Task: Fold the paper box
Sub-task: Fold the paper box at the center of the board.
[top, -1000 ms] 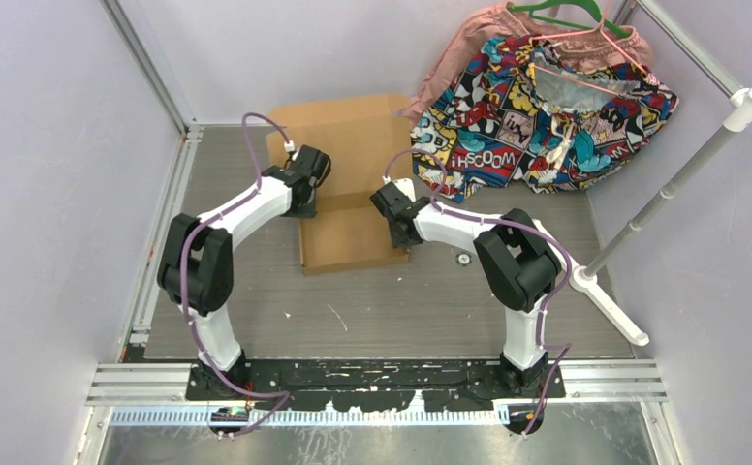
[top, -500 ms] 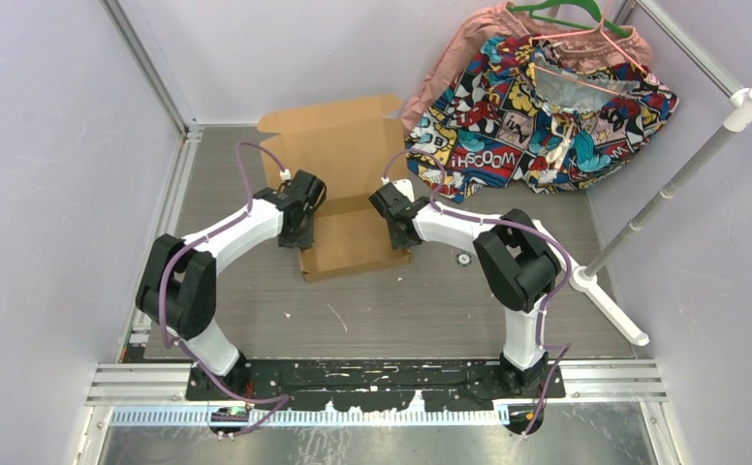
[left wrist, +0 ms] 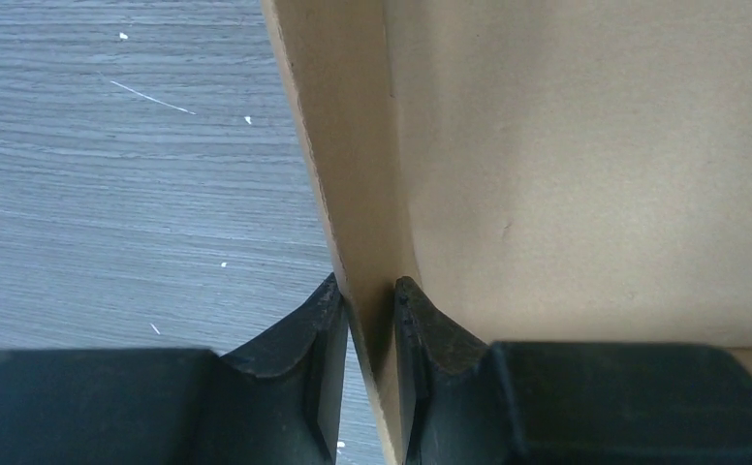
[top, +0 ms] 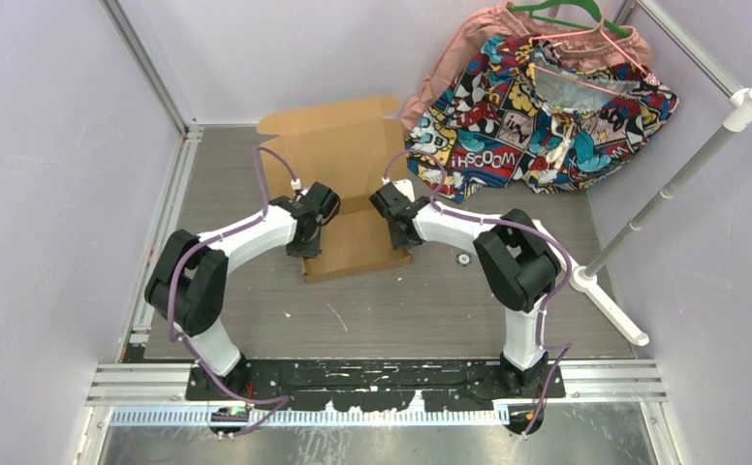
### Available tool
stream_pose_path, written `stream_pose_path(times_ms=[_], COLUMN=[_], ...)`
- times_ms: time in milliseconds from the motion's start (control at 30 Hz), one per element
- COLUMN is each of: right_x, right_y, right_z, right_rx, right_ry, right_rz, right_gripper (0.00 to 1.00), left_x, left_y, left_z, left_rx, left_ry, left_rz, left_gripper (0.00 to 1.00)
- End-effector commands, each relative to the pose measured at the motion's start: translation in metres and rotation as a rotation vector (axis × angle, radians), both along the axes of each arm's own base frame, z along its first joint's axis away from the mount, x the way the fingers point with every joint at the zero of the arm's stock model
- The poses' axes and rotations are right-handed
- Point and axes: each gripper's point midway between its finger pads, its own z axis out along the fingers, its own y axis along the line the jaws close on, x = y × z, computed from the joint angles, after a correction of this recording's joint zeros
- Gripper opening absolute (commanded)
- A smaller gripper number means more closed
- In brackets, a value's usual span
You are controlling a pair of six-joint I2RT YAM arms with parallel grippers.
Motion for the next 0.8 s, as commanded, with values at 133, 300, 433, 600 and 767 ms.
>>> stream_pose_path(times_ms=[133, 300, 433, 600, 767], right_x=[0.000, 0.001, 0.001, 0.002, 0.009], right_y=[-0.003, -0.004, -0.005, -0.007, -0.012], right_z=[0.010, 0.010, 0.012, 0.013, 0.017], right_rx=[0.006, -0.004, -0.004, -0.013, -0.009], right_ry=[-0.011, -0.015, -0.022, -0.029, -0.040], right_rz=[-0.003, -0.002, -0.001, 0.003, -0.010], right_gripper=[0.32, 0.34, 0.29, 0.32, 0.37], left_x=[0.032, 0.045, 0.053, 0.061, 0.064], left_y=[0.016, 0.013, 0.016, 0.019, 0.024], left_z=[0.012, 0.017, 0.015, 0.011, 0.007], left_rx=[0.143, 0.143, 0.178, 0.221, 0.272], left_ry=[-0.095, -0.120, -0.132, -0.132, -0.133], left_rz=[0.039, 0.042, 0.042, 0.038, 0.031], left_gripper=[0.25, 0.24, 0.03, 0.00, 0.00])
